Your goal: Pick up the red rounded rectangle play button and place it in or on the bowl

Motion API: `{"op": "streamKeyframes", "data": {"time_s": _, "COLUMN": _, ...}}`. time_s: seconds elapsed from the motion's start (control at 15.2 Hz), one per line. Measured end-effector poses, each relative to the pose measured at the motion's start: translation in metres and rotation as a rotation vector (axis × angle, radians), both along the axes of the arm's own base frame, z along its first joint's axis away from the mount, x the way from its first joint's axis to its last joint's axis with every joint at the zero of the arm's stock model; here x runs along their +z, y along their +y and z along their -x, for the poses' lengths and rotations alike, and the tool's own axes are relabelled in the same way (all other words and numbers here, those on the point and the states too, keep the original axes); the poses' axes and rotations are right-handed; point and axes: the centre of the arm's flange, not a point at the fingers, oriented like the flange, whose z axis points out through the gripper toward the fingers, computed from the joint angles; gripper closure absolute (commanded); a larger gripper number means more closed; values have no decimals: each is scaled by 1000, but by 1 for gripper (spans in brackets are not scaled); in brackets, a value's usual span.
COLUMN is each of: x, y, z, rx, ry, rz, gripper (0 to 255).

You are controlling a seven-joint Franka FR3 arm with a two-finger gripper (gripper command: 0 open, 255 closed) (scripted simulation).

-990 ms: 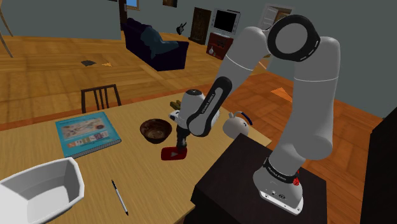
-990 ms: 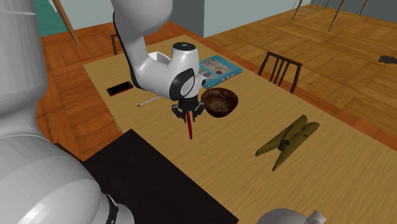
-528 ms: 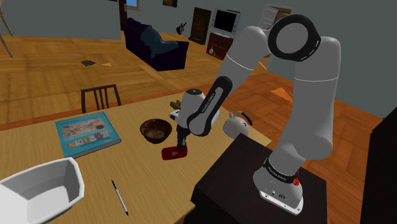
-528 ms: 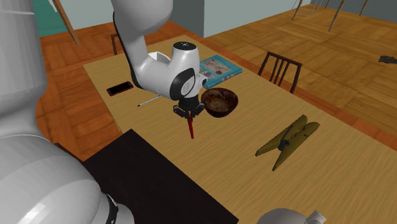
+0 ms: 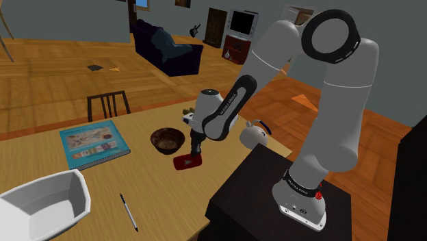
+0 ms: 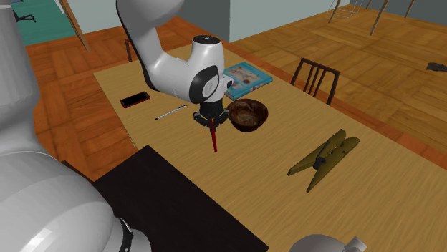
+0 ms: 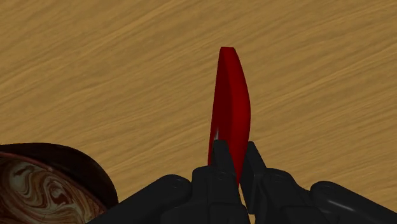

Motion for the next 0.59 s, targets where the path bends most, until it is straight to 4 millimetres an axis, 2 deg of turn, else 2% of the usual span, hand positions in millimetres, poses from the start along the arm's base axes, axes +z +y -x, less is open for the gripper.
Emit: {"op": "streamKeyframes", "data": {"time_s": 0.59, "x": 47, "y": -1, "z": 0, "rx": 0, "ry": 0, "rz": 0, "gripper": 255}}
